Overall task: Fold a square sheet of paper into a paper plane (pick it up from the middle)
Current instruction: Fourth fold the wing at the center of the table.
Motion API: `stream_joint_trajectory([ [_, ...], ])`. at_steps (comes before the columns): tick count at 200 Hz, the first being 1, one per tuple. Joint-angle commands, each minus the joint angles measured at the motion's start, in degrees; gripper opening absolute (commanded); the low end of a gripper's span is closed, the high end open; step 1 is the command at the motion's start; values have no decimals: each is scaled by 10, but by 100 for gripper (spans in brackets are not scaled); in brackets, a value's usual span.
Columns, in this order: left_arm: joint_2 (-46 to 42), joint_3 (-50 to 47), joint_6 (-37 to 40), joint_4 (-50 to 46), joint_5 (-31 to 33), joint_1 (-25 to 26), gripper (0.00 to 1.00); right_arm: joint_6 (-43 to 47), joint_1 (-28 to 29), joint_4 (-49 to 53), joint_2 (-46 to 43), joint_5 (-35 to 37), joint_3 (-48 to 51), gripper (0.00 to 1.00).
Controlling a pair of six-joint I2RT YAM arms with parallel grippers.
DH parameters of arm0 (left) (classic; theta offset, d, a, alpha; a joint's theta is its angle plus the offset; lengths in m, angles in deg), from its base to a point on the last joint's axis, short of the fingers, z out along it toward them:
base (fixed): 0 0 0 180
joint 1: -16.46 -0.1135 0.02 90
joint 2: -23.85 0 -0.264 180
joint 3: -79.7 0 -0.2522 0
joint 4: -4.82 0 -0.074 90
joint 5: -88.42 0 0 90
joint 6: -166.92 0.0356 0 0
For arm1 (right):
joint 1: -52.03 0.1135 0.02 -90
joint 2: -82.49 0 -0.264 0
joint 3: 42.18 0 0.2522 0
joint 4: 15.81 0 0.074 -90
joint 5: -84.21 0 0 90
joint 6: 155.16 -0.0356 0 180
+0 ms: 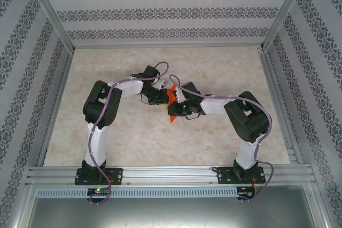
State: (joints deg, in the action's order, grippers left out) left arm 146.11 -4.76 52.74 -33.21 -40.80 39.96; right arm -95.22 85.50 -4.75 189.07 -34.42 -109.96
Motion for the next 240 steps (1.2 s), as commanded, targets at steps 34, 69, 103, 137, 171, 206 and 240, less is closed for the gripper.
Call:
stream_joint_trajectory([
  [34,27,19,12,6,18,-5,0,7,-6,-4,7,-9,-7,18],
  [69,32,25,14,0,19,-5,0,-4,-7,-21,-9,-17,3,19],
  [103,34,26,15,-1,20,-5,0,-7,-15,-17,-54,-20,20,21],
  [137,36,29,15,-2,27,-5,0,-5,-16,-3,-64,-34,33,21],
  [171,38,33,16,-6,34,-5,0,-2,-11,6,-52,-52,35,20],
  [206,39,37,16,-9,39,-5,0,1,-3,15,-32,-61,22,20],
  [240,41,38,16,-10,43,-5,0,4,-1,25,-21,-62,15,19],
])
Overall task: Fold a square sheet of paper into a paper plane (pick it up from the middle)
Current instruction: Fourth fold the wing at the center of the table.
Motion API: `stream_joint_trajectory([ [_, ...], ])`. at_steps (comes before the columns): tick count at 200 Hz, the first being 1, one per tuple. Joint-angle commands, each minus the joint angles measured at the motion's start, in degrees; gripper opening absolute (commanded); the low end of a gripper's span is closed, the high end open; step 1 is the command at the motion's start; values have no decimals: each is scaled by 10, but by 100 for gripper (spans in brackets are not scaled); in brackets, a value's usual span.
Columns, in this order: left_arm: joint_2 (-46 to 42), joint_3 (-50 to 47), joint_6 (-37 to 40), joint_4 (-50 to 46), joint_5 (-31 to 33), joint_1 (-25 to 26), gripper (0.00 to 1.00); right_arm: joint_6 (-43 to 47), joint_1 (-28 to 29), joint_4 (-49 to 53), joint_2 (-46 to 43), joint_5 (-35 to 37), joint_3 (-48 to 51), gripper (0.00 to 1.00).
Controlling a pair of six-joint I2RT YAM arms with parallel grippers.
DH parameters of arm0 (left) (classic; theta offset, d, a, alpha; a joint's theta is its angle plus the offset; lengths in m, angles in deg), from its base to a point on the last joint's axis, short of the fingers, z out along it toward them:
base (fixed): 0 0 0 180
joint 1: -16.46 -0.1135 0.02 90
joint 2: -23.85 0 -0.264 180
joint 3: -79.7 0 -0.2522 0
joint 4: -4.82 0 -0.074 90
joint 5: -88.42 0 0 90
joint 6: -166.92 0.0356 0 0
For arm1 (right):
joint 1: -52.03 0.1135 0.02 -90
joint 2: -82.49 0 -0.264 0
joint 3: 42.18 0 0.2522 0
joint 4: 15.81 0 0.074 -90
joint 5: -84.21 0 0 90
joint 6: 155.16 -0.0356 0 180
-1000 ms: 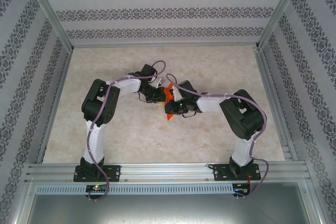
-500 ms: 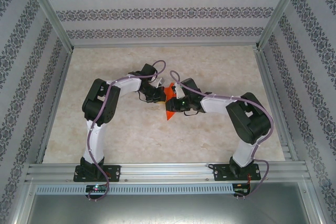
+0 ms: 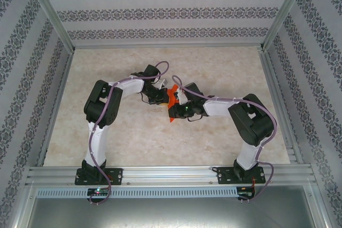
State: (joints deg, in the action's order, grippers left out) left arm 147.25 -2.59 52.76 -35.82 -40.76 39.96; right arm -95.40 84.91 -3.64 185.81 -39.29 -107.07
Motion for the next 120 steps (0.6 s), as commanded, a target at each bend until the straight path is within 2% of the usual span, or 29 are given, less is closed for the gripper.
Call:
stream_joint_trajectory([
  [1,29,16,16,16,43,-5,0,7,5,14,12,-13,-15,19],
  [120,40,26,19,8,43,-5,0,3,11,4,39,-21,-34,20],
])
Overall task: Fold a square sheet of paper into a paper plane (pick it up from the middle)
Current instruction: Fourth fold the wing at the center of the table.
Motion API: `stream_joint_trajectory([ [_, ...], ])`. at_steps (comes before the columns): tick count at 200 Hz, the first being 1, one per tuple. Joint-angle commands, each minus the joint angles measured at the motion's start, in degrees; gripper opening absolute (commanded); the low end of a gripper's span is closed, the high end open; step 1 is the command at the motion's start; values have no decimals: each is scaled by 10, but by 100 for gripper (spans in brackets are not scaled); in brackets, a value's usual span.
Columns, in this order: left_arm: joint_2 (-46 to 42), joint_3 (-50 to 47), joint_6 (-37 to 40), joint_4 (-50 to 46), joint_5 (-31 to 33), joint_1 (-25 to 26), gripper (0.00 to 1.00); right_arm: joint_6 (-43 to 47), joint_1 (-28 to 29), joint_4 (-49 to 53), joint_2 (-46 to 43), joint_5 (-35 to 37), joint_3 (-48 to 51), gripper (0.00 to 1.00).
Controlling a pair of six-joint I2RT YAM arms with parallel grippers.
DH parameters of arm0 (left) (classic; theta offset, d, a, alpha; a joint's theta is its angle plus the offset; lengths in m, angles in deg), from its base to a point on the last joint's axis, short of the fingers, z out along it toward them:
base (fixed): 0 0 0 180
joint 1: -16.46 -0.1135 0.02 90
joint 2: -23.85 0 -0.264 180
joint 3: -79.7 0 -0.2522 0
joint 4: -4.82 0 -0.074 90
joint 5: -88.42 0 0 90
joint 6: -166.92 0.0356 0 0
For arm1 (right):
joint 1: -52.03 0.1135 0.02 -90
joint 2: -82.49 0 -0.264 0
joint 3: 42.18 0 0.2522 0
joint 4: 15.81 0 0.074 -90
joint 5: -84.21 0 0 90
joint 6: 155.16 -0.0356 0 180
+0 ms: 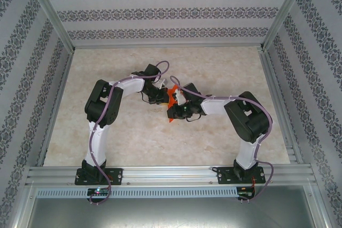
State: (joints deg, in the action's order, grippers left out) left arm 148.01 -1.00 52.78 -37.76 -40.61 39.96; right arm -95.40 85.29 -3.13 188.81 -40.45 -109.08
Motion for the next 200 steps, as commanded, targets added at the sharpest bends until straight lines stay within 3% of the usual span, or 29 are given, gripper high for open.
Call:
stream_joint_trajectory([
  [1,32,10,19,27,40,-5,0,3,7,-1,9,-9,-14,20],
  [200,42,47,25,12,38,-4,2,27,11,50,31,23,-13,20],
])
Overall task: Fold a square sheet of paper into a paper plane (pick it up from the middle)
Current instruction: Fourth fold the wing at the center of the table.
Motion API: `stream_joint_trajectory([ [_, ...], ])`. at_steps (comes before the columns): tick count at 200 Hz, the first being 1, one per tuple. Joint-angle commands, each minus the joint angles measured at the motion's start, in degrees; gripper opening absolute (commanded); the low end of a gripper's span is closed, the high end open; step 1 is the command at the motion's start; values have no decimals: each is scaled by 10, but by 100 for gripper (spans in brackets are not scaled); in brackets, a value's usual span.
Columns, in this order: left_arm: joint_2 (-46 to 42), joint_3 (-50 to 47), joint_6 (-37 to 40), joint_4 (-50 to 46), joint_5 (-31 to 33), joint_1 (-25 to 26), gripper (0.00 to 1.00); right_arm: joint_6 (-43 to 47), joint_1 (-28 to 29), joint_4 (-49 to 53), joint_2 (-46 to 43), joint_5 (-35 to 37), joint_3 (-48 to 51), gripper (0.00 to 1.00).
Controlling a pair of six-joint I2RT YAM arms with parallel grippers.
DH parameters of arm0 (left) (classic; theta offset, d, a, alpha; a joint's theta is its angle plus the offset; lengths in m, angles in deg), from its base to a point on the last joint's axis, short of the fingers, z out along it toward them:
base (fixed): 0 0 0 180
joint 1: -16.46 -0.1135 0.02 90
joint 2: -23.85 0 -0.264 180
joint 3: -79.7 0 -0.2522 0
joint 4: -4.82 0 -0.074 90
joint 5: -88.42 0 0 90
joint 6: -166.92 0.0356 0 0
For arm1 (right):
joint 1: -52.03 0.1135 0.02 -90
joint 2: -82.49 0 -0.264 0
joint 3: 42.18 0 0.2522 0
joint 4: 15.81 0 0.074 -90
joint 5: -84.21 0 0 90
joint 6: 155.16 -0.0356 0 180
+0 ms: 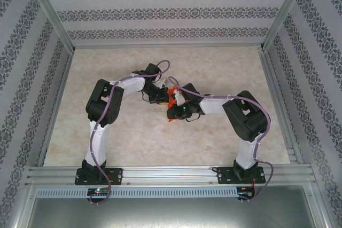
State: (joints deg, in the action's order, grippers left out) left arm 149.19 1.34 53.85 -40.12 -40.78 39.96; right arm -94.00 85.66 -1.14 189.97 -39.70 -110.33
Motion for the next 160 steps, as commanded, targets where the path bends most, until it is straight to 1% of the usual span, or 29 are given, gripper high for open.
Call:
stream_joint_trajectory([
  [1,31,24,14,36,40,-4,2,13,7,31,19,16,-1,20],
  [33,24,37,13,32,38,-2,9,16,6,31,17,16,4,19],
  [53,13,49,16,22,46,-1,17,18,4,30,14,15,7,19],
  [76,3,72,22,5,58,-1,23,20,3,29,12,13,10,19],
  [112,-7,102,30,-15,70,-1,26,23,-1,26,5,12,18,19],
  [140,-25,102,43,-36,117,-1,30,23,-2,23,1,11,21,19],
  [160,-57,84,49,-38,152,0,33,23,-4,23,3,8,19,19],
])
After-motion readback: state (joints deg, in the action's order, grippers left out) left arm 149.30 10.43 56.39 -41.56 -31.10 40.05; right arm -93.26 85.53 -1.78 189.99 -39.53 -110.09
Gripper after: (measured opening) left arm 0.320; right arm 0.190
